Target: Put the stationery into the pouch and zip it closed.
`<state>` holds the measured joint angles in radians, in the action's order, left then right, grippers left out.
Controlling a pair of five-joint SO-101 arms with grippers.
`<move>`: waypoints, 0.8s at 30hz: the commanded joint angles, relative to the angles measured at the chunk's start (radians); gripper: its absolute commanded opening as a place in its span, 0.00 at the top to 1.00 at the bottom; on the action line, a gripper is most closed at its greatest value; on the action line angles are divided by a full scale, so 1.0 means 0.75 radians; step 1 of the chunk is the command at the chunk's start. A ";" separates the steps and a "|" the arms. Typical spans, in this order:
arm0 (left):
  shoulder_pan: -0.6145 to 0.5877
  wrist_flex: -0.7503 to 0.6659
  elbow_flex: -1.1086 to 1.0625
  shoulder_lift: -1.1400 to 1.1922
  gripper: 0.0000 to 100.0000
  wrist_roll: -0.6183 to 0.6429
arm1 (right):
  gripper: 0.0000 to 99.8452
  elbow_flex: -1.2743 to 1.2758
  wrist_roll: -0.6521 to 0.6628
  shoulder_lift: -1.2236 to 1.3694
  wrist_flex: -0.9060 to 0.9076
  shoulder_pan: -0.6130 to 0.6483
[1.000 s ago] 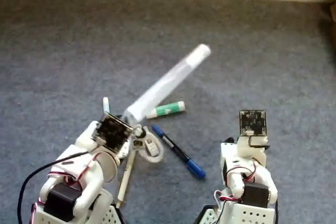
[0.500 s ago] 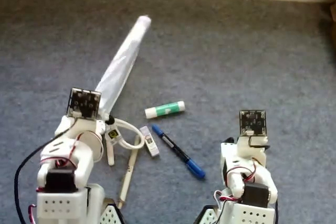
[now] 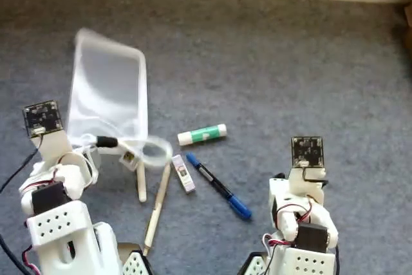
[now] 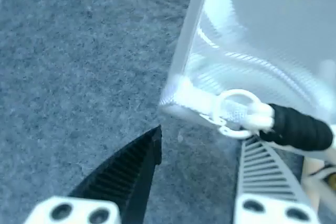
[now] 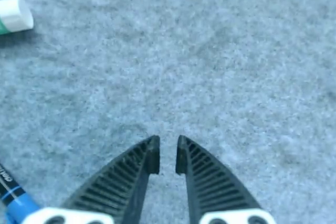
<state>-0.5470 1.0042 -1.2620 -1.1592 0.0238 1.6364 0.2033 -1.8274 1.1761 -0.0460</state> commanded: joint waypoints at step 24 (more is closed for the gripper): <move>-0.255 0.211 0.404 0.537 0.76 -0.755 | 0.93 -0.019 -0.010 -0.013 -0.034 0.013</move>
<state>-0.7204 1.1976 -0.9981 -0.8063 -0.4718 1.6364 0.2033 -1.8274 1.1761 -0.0460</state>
